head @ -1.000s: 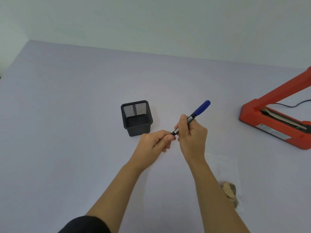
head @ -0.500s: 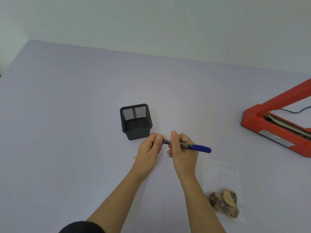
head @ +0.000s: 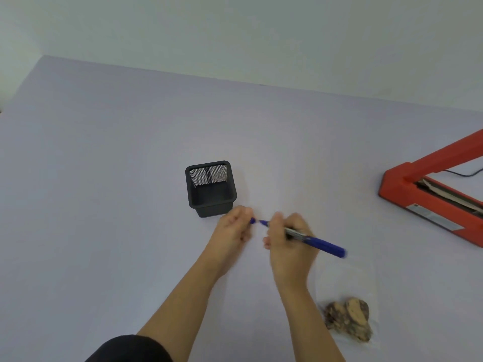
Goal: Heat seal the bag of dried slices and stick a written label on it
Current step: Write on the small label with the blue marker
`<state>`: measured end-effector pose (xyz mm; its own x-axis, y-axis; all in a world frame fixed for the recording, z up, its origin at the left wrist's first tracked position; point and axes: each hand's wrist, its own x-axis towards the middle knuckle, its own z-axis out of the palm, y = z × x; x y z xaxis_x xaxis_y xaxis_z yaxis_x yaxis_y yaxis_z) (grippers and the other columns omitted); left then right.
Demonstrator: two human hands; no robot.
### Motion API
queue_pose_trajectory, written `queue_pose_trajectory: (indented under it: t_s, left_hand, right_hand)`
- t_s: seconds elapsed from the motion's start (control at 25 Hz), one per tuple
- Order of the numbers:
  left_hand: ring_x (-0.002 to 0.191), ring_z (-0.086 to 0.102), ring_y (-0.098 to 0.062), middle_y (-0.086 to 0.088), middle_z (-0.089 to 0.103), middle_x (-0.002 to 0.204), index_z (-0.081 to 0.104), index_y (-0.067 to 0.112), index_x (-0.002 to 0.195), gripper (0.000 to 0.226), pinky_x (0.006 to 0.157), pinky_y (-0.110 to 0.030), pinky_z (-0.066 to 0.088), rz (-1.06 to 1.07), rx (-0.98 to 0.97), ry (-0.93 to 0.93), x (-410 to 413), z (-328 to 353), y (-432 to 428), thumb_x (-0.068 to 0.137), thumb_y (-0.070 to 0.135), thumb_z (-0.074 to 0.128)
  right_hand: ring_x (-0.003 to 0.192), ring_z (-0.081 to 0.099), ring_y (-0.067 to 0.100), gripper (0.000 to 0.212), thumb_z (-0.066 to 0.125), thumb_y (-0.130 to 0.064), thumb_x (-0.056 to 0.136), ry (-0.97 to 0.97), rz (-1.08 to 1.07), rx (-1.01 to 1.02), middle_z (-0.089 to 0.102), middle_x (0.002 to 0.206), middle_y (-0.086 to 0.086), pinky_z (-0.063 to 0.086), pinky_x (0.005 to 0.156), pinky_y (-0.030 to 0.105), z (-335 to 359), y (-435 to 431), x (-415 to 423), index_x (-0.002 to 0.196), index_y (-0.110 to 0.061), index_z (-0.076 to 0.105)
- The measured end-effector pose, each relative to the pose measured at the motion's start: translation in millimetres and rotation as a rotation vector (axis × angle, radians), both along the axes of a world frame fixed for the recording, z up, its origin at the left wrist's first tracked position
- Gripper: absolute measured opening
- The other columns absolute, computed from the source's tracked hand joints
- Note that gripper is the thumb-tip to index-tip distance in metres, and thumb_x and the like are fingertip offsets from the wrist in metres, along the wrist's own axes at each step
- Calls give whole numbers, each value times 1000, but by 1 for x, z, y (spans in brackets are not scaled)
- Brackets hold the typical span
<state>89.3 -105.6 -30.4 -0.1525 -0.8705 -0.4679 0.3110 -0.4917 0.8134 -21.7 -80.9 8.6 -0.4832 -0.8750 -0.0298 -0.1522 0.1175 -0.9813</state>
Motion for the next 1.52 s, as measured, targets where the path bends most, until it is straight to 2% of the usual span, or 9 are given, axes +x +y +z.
queue_pose_trajectory:
  t_s: [0.12, 0.2, 0.4, 0.6, 0.76, 0.84, 1.04, 1.28, 1.52]
  left_hand:
    - [52, 30, -7, 6, 39, 62, 52, 12, 71, 30, 50, -17, 29, 16, 9, -92, 8, 2, 7, 98, 20, 43]
    - [55, 32, -8, 9, 37, 58, 52, 12, 75, 30, 55, -21, 30, -111, -69, -244, 6, 7, 16, 98, 28, 42]
    - [60, 42, -10, 0, 49, 67, 57, 14, 77, 25, 61, -22, 37, -35, -145, -525, 10, 10, 28, 96, 28, 45]
    - [74, 53, 2, 15, 58, 77, 57, 23, 86, 10, 65, -5, 41, 61, -371, -898, 22, 3, 38, 91, 15, 56]
    - [73, 51, 0, 6, 56, 83, 62, 11, 90, 4, 70, -3, 39, 78, -491, -1067, 28, -21, 40, 87, 8, 62]
    - [73, 51, -3, -1, 59, 84, 64, 6, 92, 8, 70, -5, 40, 49, -544, -1117, 29, -32, 39, 85, 9, 63]
    - [75, 51, -15, -5, 57, 81, 67, 5, 104, 26, 65, -25, 46, 67, -613, -1214, 29, -48, 33, 89, 21, 53]
    - [77, 41, -11, -7, 58, 79, 55, 1, 125, 42, 74, -24, 37, 31, -639, -1279, 27, -50, 30, 89, 20, 47]
    - [79, 47, -12, -6, 59, 85, 65, 4, 106, 32, 66, -28, 48, 40, -635, -1237, 27, -50, 33, 89, 24, 48]
  right_hand:
    - [36, 57, 10, 35, 58, -22, 83, -26, -40, -139, 56, 51, 9, 43, 35, 21, 19, -7, -20, 51, -23, 42]
    - [36, 58, 10, 37, 58, -21, 82, 28, 31, -88, 53, 44, 2, 42, 35, 25, 18, -7, -22, 50, -26, 41]
    - [37, 58, 10, 41, 61, -17, 85, 55, 60, -1, 49, 39, 0, 41, 37, 30, -2, 3, -19, 51, -22, 39]
    - [44, 55, 31, 36, 57, -40, 79, 86, 160, 86, 52, 50, 7, 49, 42, 43, -18, 3, 2, 56, -15, 43]
    - [41, 48, 12, 33, 59, -28, 88, 128, 215, 92, 54, 47, -4, 43, 43, 29, -27, 6, 16, 59, -24, 44]
    - [44, 49, 16, 30, 57, -31, 89, 147, 225, 84, 55, 50, 0, 43, 43, 28, -31, 9, 19, 62, -24, 46]
    - [55, 57, 17, 26, 51, -49, 83, 167, 200, 96, 59, 63, 2, 47, 50, 25, -38, 13, 17, 63, -32, 49]
    - [52, 52, 14, 27, 60, -33, 86, 171, 209, 128, 58, 56, 3, 41, 44, 14, -41, 12, 18, 69, -12, 55]
    - [53, 55, 14, 22, 61, -26, 87, 102, 231, 118, 62, 60, 6, 43, 45, 15, -43, 9, 22, 70, -15, 55]
